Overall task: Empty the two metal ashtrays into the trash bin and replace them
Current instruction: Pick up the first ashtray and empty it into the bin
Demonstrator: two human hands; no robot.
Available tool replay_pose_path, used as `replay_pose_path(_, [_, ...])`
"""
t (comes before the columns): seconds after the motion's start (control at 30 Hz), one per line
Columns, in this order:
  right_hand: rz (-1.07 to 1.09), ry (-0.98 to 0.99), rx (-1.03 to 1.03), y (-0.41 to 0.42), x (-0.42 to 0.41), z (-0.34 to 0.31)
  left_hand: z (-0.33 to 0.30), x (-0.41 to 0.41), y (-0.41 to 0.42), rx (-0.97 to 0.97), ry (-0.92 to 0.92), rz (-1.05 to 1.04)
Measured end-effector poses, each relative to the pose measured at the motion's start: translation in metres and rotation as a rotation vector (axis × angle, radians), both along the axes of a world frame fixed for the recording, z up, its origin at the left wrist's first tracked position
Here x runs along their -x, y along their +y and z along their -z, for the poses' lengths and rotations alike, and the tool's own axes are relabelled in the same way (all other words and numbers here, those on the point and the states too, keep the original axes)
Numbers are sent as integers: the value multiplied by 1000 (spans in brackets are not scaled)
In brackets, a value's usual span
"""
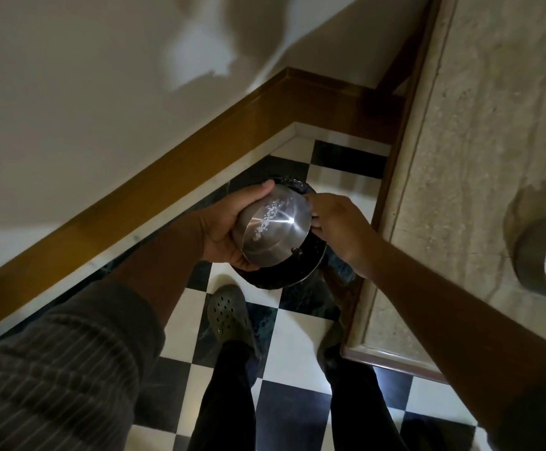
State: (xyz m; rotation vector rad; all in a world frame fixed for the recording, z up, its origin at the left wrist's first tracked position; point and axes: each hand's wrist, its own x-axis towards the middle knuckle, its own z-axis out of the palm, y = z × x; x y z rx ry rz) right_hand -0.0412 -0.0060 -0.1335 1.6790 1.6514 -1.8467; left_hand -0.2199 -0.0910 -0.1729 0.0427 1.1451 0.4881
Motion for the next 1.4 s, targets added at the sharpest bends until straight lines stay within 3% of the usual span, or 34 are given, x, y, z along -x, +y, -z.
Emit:
replay_pose_path(0.1, [104, 44, 69, -5, -8, 7, 0, -2, 2, -6, 86, 62])
replay_pose_path(0.23, [11, 161, 17, -7, -20, 2, -4, -10, 4, -106, 286, 339])
replay_pose_path(0.33, [-208, 196, -239, -9, -30, -9, 0, -21, 7, -262, 573, 555])
replay_pose_path(0.47, [-572, 218, -665, -8, -45, -25, 2, -28, -2, -646, 1153, 814])
replay_pose_path(0.53, [-675, 210, -862, -9, -48, -33, 1, -24, -6, -806, 1271, 863])
replay_pose_path(0.73, [-763, 275, -1292, -9, -50, -35, 0, -18, -7, -1109, 1277, 894])
replay_pose_path(0.8, [-935, 138, -1184, -15, -49, -25, -2, -16, -3, -1141, 1274, 846])
replay_pose_path(0.9, [-1233, -135, -752, -26, -44, -14, -7, -9, 2, -1136, 1299, 894])
replay_pose_path(0.97, [-1188, -102, -809, -29, -41, -14, -6, -7, -2, -1160, 1303, 923])
replay_pose_path(1.13, [-670, 287, -1295, -29, -38, -33, -6, -6, -7, -1147, 1267, 892])
replay_pose_path(1.2, [-651, 278, -1354, -32, -41, -32, -7, -8, -2, -1155, 1268, 887])
replay_pose_path(1.33, [-1150, -31, -886, -38, -41, -15, -7, -13, 6, -1173, 1278, 893])
replay_pose_path(1.4, [-1117, -7, -925, -41, -41, -13, -4, -10, 3, -1189, 1288, 906])
